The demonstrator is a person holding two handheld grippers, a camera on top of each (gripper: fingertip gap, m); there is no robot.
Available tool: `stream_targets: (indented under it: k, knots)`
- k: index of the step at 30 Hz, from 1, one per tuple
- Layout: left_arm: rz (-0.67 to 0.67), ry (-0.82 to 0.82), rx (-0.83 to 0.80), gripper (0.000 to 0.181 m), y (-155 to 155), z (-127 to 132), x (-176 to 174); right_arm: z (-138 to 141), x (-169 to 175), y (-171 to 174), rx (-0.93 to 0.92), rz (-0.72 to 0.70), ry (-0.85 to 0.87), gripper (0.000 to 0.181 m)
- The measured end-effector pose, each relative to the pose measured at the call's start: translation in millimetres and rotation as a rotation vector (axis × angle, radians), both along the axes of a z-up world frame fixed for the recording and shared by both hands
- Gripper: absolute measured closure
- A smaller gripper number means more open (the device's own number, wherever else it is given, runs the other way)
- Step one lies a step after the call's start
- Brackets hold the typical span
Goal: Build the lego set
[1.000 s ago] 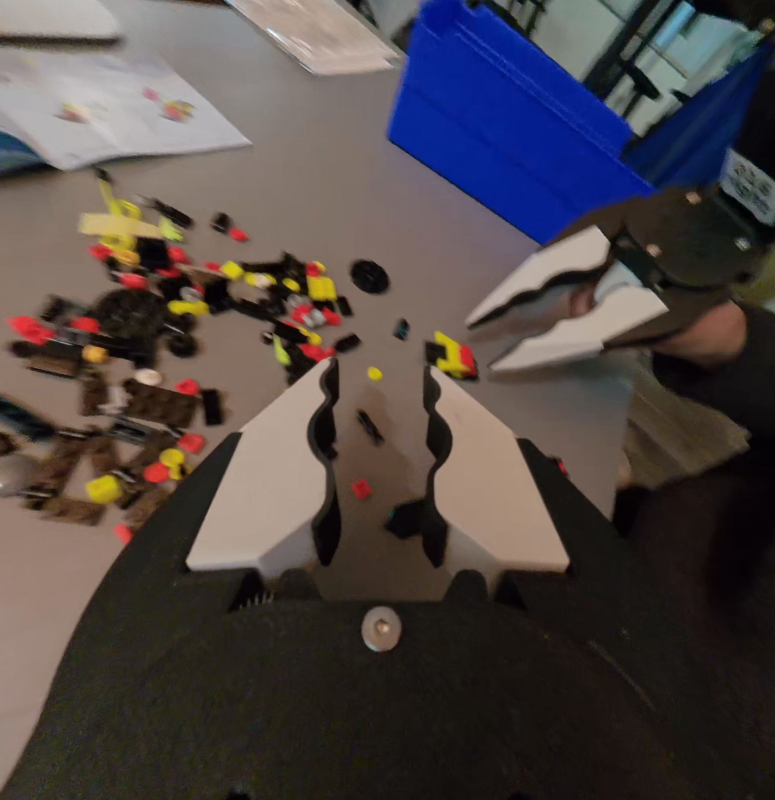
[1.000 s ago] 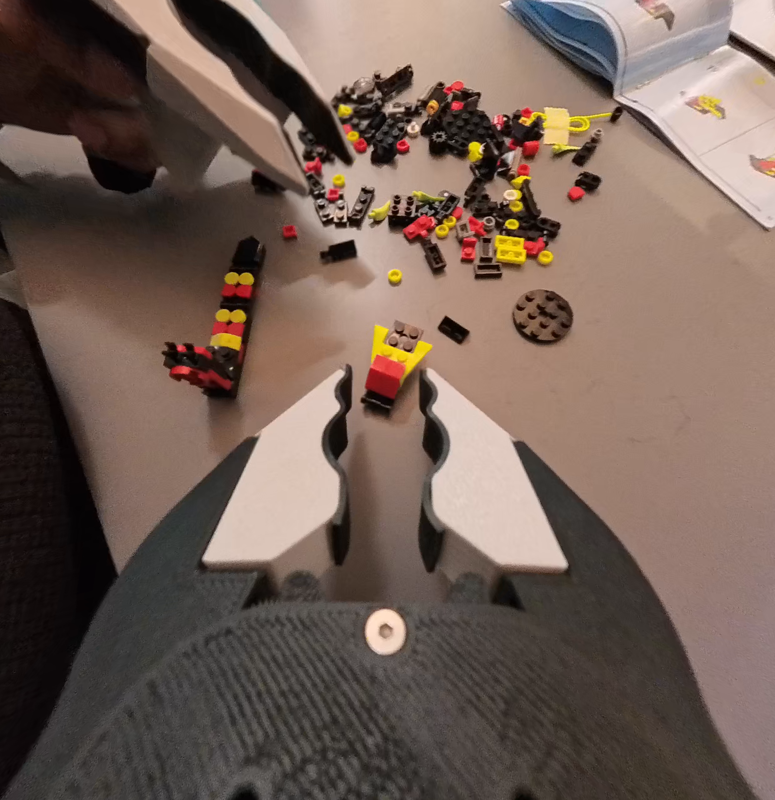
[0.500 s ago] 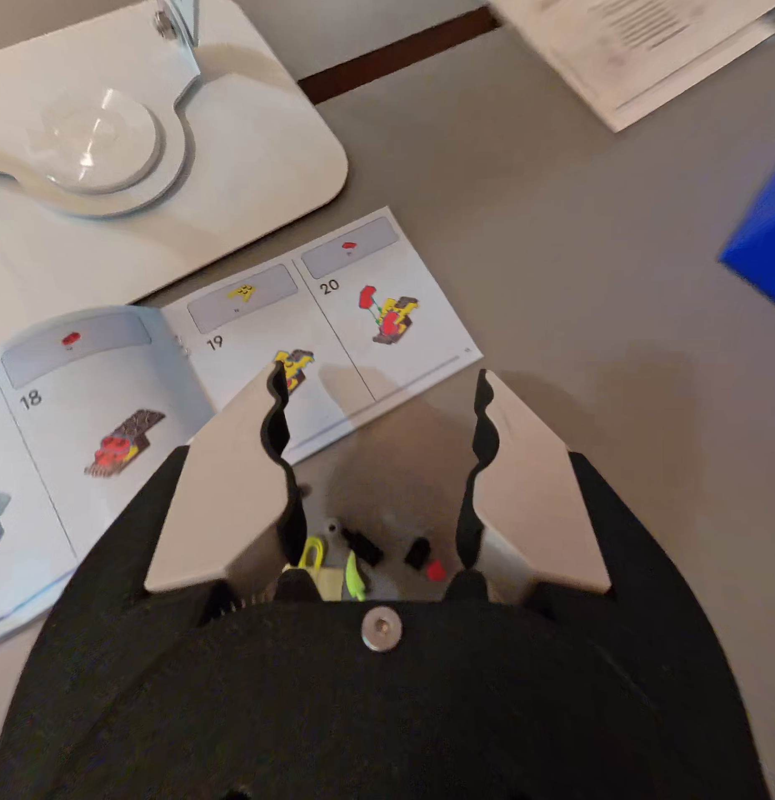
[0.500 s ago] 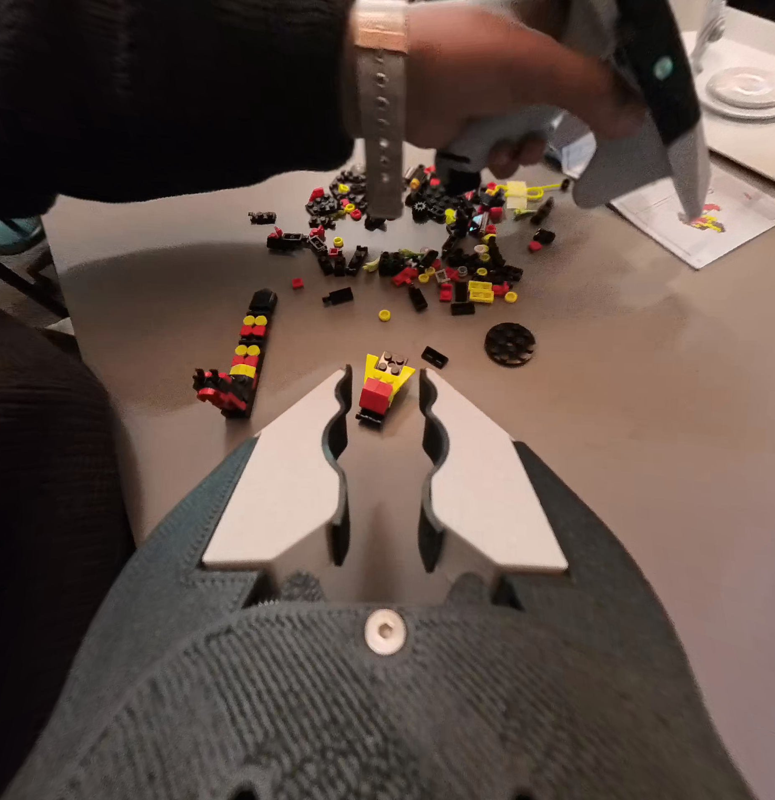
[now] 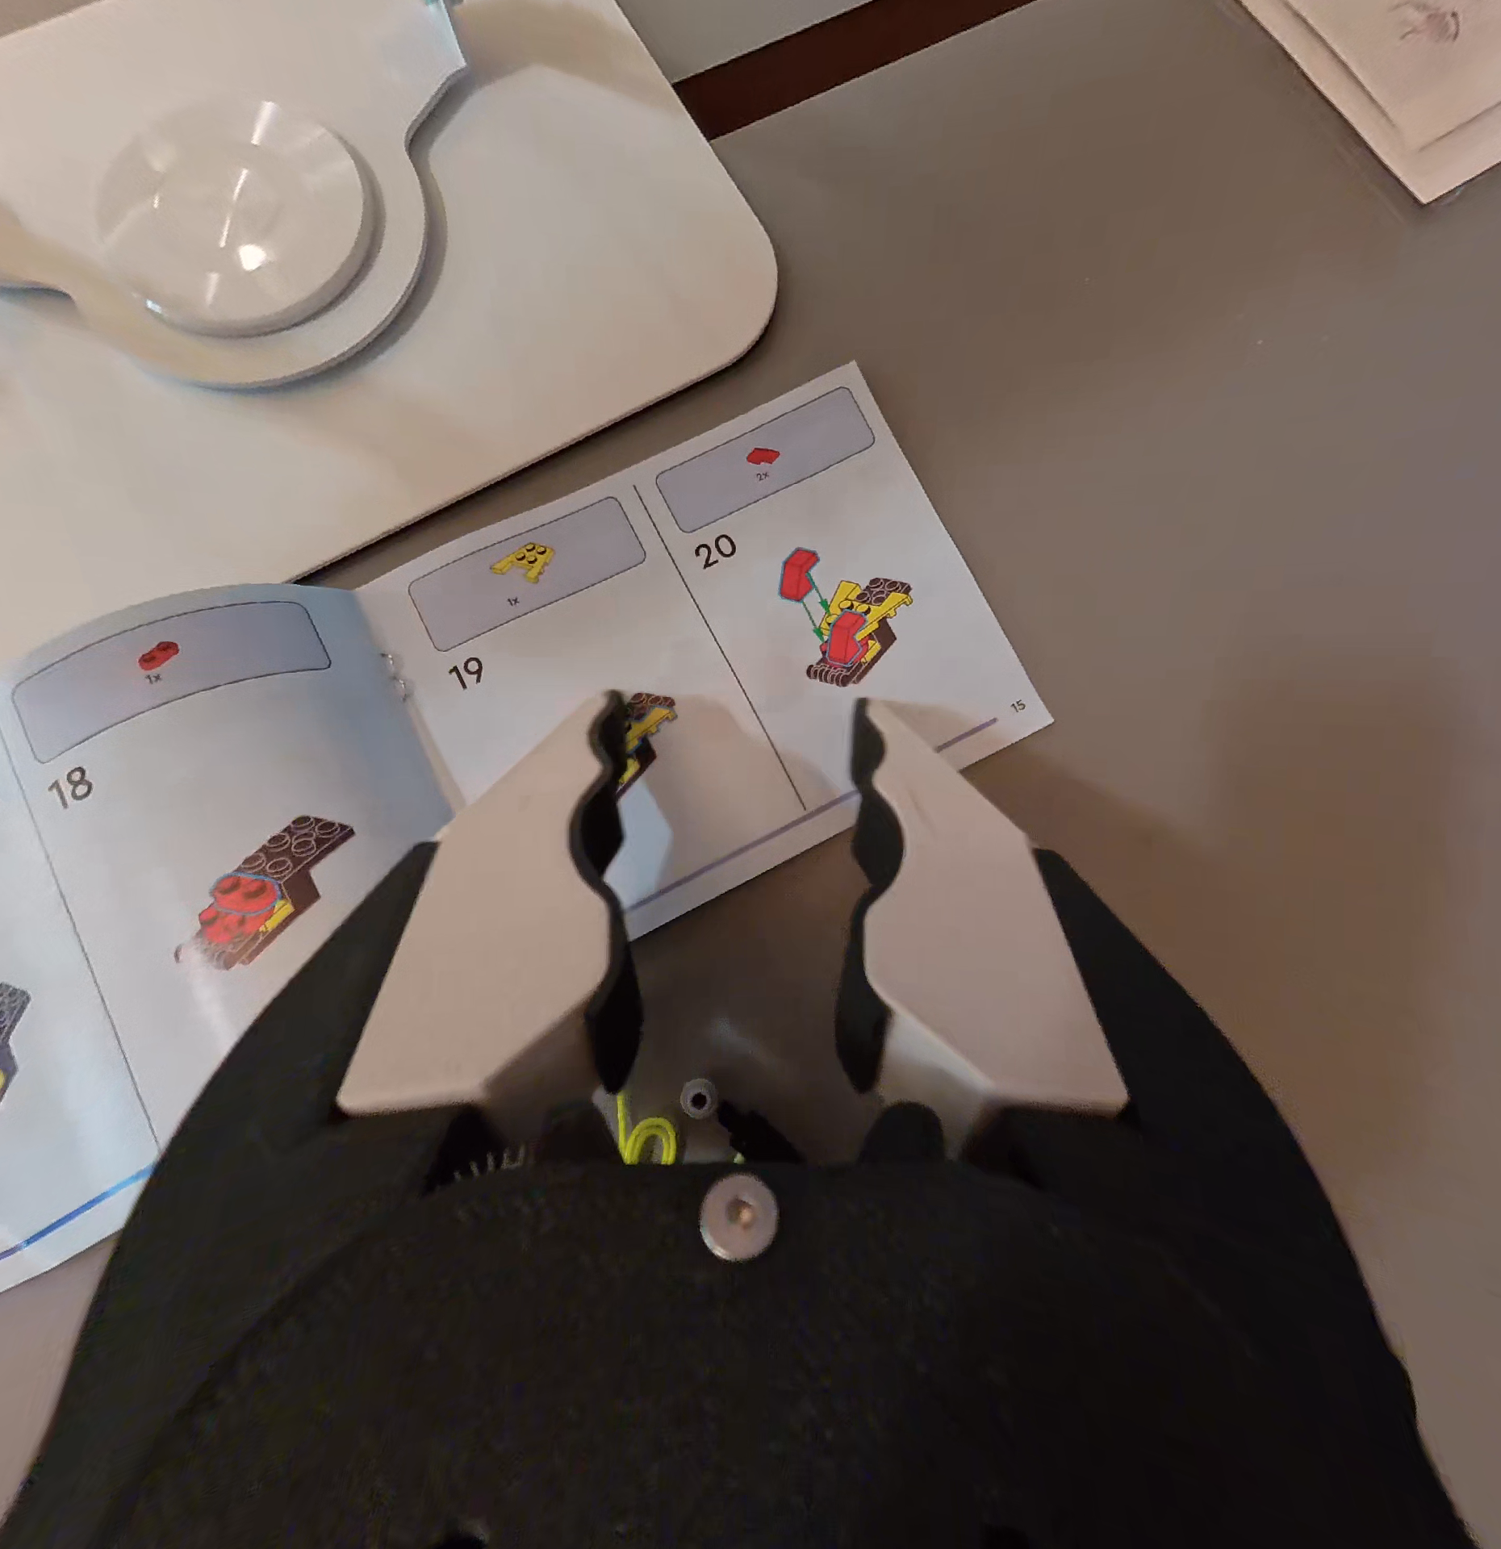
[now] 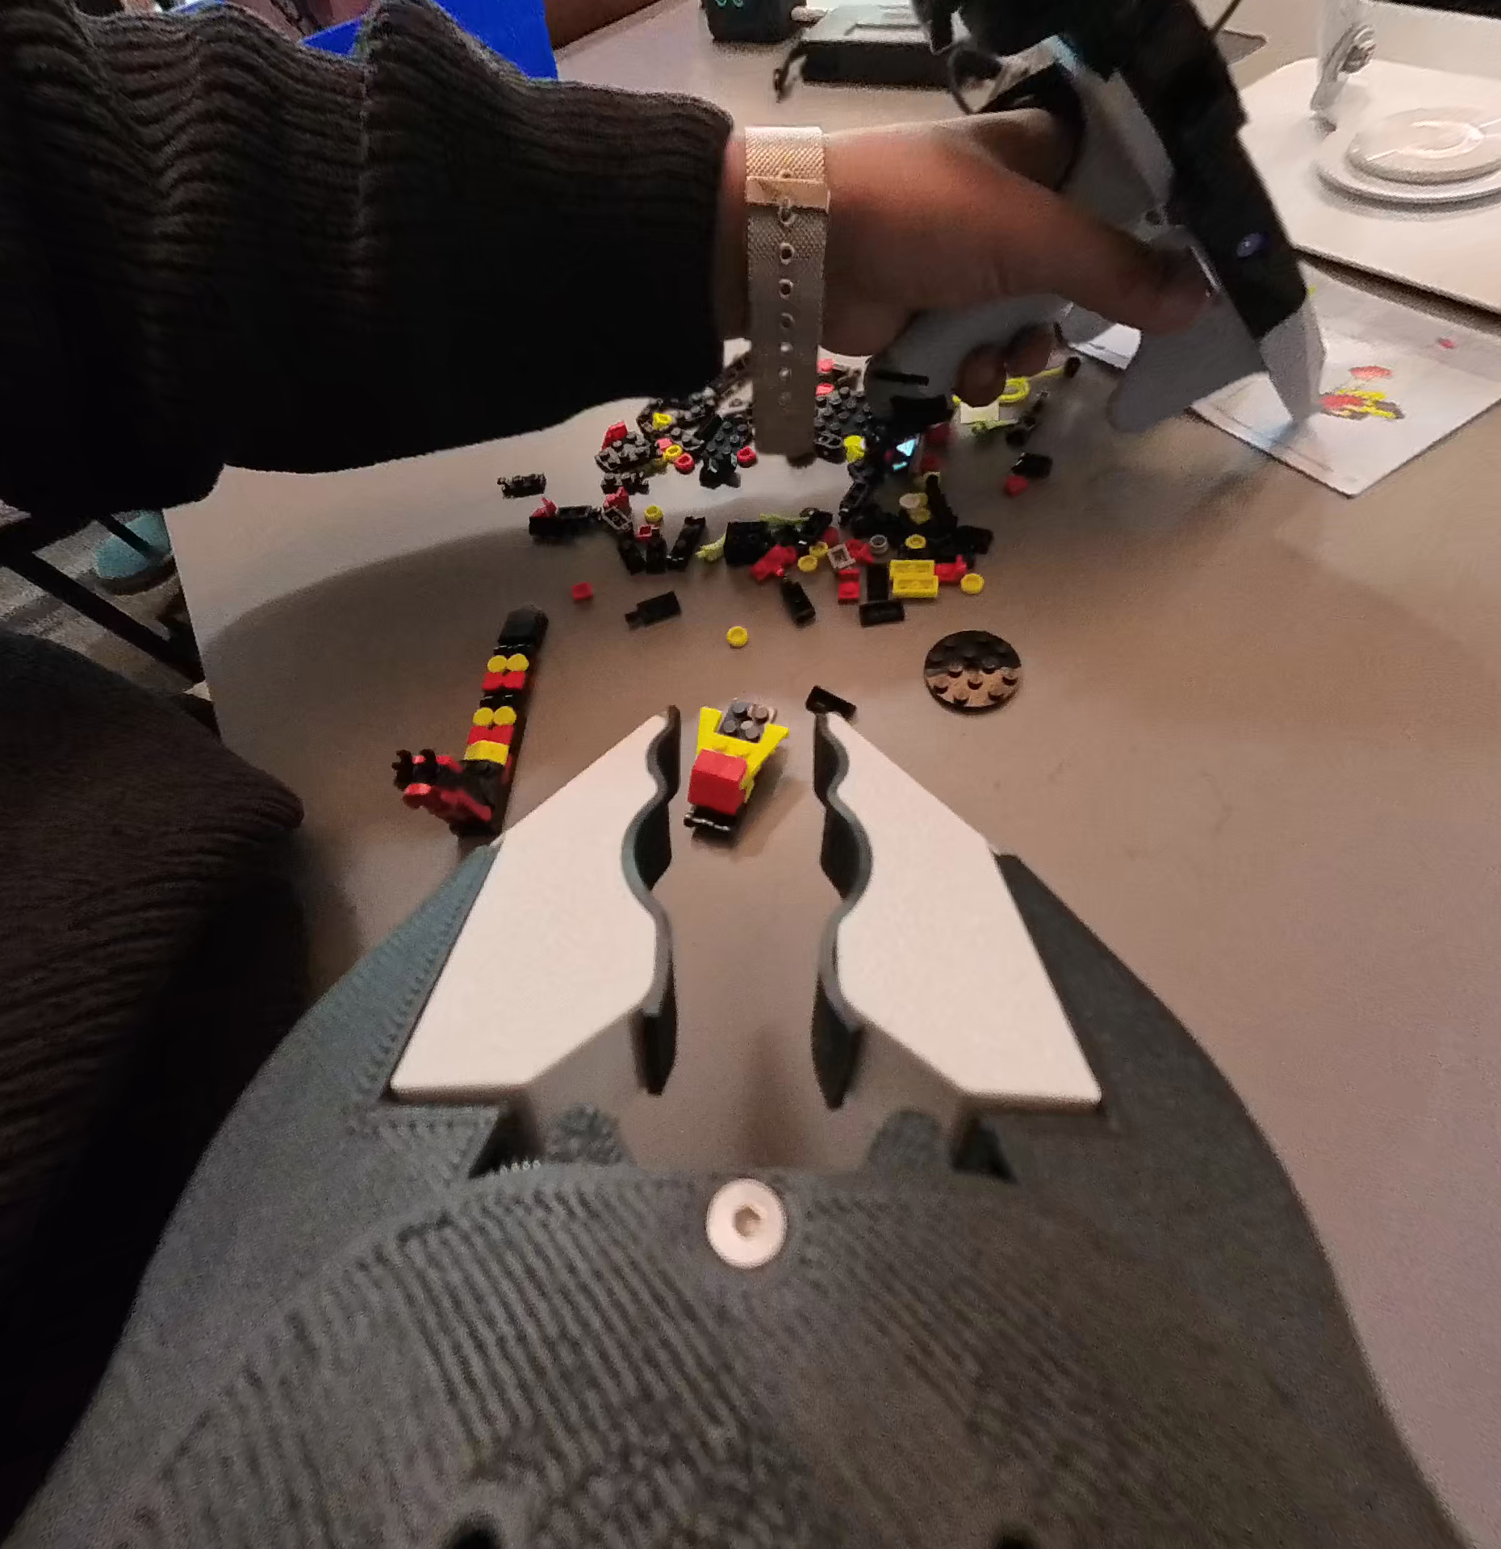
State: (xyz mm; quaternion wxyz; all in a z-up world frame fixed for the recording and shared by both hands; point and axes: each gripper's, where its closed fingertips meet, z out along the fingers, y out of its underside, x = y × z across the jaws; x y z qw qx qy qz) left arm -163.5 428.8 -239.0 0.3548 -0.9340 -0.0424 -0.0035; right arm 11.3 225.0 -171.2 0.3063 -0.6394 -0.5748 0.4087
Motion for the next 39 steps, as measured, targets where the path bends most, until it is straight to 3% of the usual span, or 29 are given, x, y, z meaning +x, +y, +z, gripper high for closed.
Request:
stream_targets:
  k: [6,12,15,16,18,19,21,23,35,39]
  knots:
    - [-0.019,-0.053,0.003,0.180,1.5,-0.4,7.2,-3.4,0.5,4.0,-0.015,-0.014,-0.007,0.150]
    - [0.016,-0.128,0.016,0.181,1.9,2.4,2.6,-6.1,0.1,4.5,-0.008,-0.015,-0.018,0.151]
    - [0.030,-0.164,0.085,0.181,3.8,16.6,-1.5,-6.9,0.1,4.8,-0.009,-0.016,-0.020,0.151]
    - [0.018,-0.172,0.108,0.173,4.8,21.6,0.5,-7.3,0.1,5.1,-0.011,-0.017,-0.021,0.151]
    - [-0.051,-0.183,0.103,0.125,5.5,22.4,13.6,-7.9,-0.3,5.0,-0.014,-0.016,-0.022,0.151]
    - [-0.071,-0.173,0.087,0.112,5.8,19.4,18.6,-8.2,-0.5,4.9,-0.016,-0.015,-0.022,0.151]
    - [-0.094,-0.118,0.070,0.094,8.0,12.8,22.9,-8.7,-0.6,4.4,-0.018,-0.012,-0.024,0.151]
    - [-0.089,-0.048,0.045,0.089,9.7,4.4,20.0,-8.6,0.1,4.8,-0.014,-0.014,-0.025,0.151]
    - [-0.055,0.053,0.007,0.114,11.0,-2.0,4.6,-5.4,0.9,5.9,-0.038,-0.016,-0.008,0.152]
    - [-0.074,0.070,-0.007,0.143,11.0,-1.2,4.6,-5.5,1.0,6.3,-0.041,-0.018,-0.008,0.152]
